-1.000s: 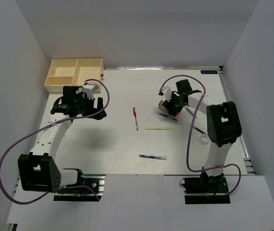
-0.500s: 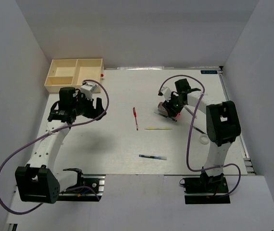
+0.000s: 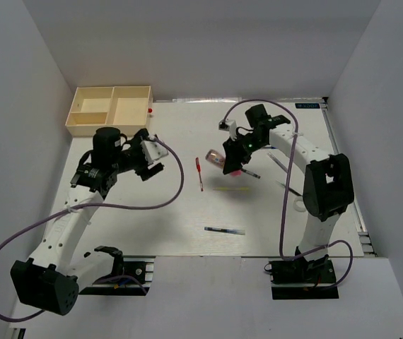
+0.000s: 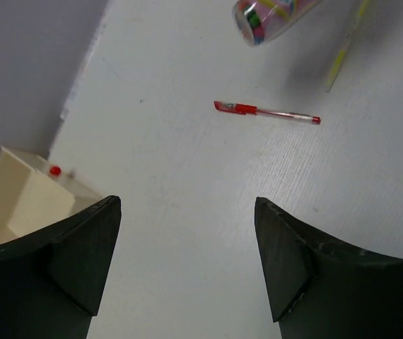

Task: Sort the stationery into containers
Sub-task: Pick up the stationery from the center of the board, then place the stationery in the storage box.

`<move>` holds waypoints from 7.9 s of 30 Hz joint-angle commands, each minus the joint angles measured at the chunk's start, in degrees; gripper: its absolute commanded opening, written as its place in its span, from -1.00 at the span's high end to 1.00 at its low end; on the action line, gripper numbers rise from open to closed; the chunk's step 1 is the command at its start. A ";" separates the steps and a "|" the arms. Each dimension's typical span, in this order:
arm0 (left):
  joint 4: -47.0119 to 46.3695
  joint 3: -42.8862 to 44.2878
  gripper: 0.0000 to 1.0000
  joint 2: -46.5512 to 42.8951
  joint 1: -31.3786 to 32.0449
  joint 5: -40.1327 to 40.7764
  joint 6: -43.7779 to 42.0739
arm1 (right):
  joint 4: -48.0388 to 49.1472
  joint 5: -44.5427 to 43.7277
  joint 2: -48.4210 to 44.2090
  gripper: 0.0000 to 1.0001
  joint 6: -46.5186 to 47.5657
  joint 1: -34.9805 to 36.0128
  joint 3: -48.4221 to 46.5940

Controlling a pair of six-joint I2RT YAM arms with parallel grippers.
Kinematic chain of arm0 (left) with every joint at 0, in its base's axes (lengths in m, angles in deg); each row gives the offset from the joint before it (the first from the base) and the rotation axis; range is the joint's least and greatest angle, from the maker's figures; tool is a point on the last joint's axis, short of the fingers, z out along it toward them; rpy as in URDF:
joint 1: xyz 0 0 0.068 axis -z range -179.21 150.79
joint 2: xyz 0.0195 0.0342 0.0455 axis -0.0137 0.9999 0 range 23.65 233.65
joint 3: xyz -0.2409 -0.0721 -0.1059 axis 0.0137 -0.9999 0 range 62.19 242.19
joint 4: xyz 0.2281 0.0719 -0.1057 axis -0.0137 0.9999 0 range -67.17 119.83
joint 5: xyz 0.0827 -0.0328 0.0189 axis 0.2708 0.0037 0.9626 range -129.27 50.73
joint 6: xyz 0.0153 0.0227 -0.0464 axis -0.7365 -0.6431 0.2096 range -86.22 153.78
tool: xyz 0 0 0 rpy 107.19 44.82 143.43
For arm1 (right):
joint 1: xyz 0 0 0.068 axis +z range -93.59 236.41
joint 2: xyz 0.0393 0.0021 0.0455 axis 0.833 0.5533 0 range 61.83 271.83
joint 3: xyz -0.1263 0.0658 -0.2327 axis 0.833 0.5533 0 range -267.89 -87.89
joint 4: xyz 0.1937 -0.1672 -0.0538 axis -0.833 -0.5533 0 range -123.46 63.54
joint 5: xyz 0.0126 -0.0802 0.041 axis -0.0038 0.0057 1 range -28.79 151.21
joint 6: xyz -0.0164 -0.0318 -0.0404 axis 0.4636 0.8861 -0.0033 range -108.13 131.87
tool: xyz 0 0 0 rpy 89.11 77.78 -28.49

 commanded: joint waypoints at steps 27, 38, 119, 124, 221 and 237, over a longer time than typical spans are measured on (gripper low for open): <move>0.12 -3.64 -0.69 7.05 34.97 13.00 -30.62 | -13.40 28.84 4.60 1.00 -5.17 8.85 -0.56; 0.56 -3.02 -0.47 8.29 36.64 12.12 -27.91 | -18.15 30.95 4.24 1.00 1.42 10.52 -1.09; 6.80 -0.83 1.00 10.30 32.95 31.71 1.98 | -30.37 18.47 -1.38 -0.78 8.37 -21.12 -15.68; 5.40 0.75 1.00 16.89 24.00 32.07 0.33 | -30.28 19.44 -0.59 -0.78 8.20 -23.14 -14.10; -49.98 46.28 0.64 72.09 -29.81 29.26 84.78 | -27.30 25.68 3.72 -0.78 11.54 -22.97 2.34; -48.05 48.74 -0.73 72.71 -28.75 32.25 83.81 | -27.21 25.51 3.19 -0.78 11.27 -22.97 2.60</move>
